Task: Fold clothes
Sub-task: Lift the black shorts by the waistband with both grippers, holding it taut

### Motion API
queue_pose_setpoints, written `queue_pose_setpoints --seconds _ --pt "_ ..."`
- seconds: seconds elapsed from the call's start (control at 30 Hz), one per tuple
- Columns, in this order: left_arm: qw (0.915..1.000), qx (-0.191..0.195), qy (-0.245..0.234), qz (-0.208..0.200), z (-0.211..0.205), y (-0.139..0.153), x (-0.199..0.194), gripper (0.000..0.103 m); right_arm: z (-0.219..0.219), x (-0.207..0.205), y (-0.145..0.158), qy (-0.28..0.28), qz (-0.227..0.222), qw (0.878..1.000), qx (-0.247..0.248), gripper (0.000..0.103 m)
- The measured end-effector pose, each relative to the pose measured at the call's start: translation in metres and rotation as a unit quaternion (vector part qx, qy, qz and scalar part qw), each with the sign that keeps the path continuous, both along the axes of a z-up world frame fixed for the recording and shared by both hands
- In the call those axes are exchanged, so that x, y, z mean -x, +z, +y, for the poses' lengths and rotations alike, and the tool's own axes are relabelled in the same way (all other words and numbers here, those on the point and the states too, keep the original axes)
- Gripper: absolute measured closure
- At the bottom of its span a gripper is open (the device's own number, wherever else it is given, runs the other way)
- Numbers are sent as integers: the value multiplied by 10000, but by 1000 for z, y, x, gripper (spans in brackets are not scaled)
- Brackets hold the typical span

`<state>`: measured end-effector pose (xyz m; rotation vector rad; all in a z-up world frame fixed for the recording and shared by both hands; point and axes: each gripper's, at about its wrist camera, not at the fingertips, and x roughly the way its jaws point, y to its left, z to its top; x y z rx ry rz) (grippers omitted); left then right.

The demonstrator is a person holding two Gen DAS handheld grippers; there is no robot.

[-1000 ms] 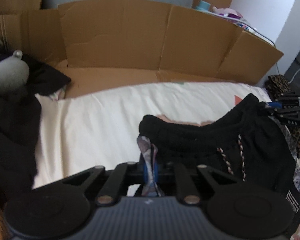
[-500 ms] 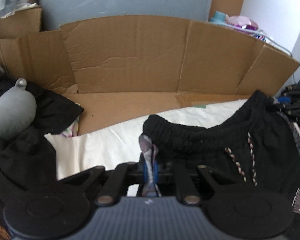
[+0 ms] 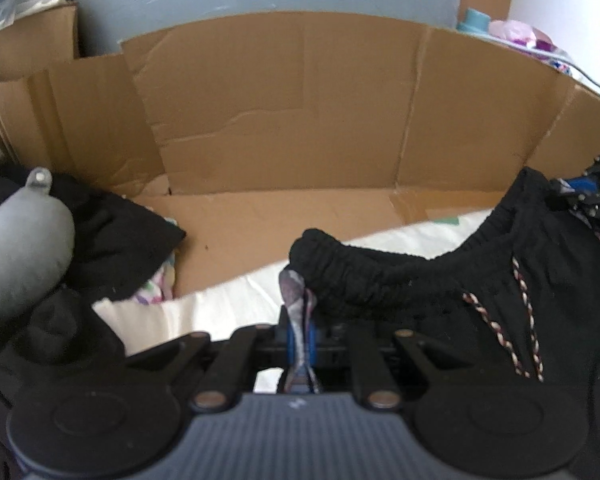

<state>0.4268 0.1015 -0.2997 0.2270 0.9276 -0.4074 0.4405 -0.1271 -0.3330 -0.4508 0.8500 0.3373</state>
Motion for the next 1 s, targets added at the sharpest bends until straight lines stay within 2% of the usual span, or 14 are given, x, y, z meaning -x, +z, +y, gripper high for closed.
queue_pose_setpoints --seconds 0.17,0.3,0.37,0.47,0.5,0.53,0.6,0.63,0.73,0.87,0.9,0.93,0.97,1.0 --pt "10000 -58 49 -13 -1 -13 -8 96 5 -14 -4 -44 -25 10000 -5 92" --pt "9995 -4 151 259 2 -41 -15 95 8 -21 -26 57 107 9998 159 92" --pt "9986 94 199 483 6 -56 -17 93 5 -27 -43 -18 372 9992 108 91" --pt "9971 176 308 674 13 -73 -19 78 0 -32 -62 -84 711 9974 -38 90" --pt "9968 220 374 667 17 -74 -20 69 -3 -33 -67 -111 815 9965 -128 89" --pt "9962 306 417 694 20 -75 -23 62 -7 -34 -69 -147 881 9958 -216 86" --pt "9944 503 467 803 25 -76 -28 57 -15 -37 -70 -244 958 9943 -393 77" --pt "9933 601 493 857 28 -76 -31 55 -19 -39 -69 -309 989 9934 -487 69" --pt "9917 712 516 934 29 -79 -38 52 -37 -51 -69 -551 1290 9839 -1103 58" --pt "9907 806 467 995 30 -85 -43 54 -43 -57 -77 -692 1499 9747 -1509 57" --pt "9901 858 423 1026 30 -85 -43 60 -42 -57 -80 -659 1509 9745 -1525 58" --pt "9894 916 342 1075 29 -85 -43 73 -40 -57 -82 -607 1523 9748 -1511 60" --pt "9886 973 261 1123 28 -85 -42 83 -38 -55 -84 -521 1549 9758 -1456 75" --pt "9885 972 210 1136 26 -84 -42 89 -35 -54 -85 -430 1547 9772 -1391 79"
